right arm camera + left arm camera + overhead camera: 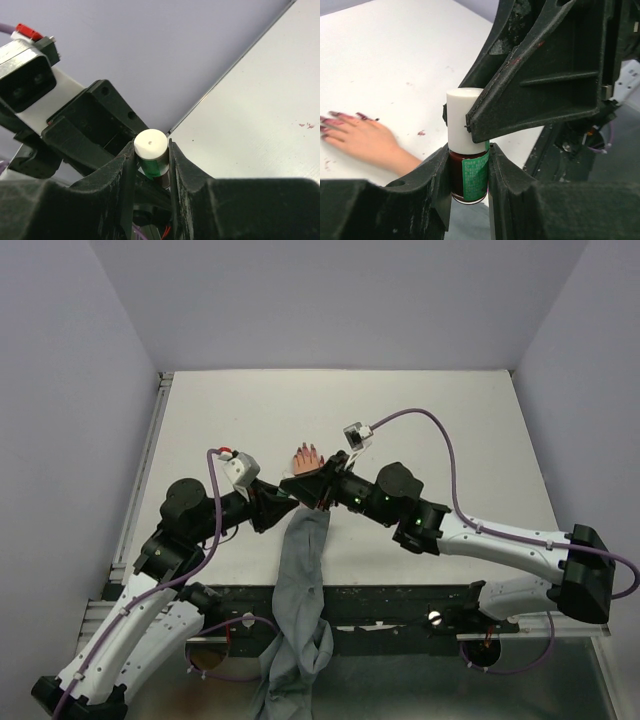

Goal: Paint the nails

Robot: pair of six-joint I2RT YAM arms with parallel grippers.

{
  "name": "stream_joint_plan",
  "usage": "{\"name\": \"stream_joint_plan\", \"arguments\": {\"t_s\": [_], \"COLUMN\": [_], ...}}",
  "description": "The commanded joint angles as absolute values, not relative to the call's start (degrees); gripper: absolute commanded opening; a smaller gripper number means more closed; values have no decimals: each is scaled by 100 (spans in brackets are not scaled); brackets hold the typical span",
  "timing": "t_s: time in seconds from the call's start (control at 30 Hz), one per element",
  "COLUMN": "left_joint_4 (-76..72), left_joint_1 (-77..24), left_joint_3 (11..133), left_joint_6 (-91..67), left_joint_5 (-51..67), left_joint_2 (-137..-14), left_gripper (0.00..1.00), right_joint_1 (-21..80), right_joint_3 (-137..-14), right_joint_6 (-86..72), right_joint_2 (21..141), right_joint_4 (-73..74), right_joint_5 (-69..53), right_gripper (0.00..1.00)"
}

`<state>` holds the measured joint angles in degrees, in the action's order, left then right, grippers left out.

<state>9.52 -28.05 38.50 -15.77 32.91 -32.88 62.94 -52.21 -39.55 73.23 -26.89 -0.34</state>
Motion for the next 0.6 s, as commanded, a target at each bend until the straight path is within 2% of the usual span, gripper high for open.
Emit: {"name": "stream_joint_plan", "arguments": {"t_s": [0.0, 0.33, 0.57], "left_joint_4": [1274, 2029, 2355], "left_joint_1": [-2961, -3875, -4166], "left_joint_3": [4157, 4429, 4588], "left_joint_6": [-1055, -703, -712], "left_joint_5": [1611, -587, -1318], "left_joint_2": [-3234, -3647, -4060], "left_gripper": [0, 0, 0], "right_joint_1": [6381, 6495, 6627], "right_joint_3": [-5414, -5660, -5985], "right_joint_6": [-4534, -5484, -5660], "right_joint_2": [7628, 8454, 8841], "right_joint_4": [-2469, -2549, -2522], "right_joint_5": [456, 1002, 1160], "right_gripper": [1, 1, 1]}}
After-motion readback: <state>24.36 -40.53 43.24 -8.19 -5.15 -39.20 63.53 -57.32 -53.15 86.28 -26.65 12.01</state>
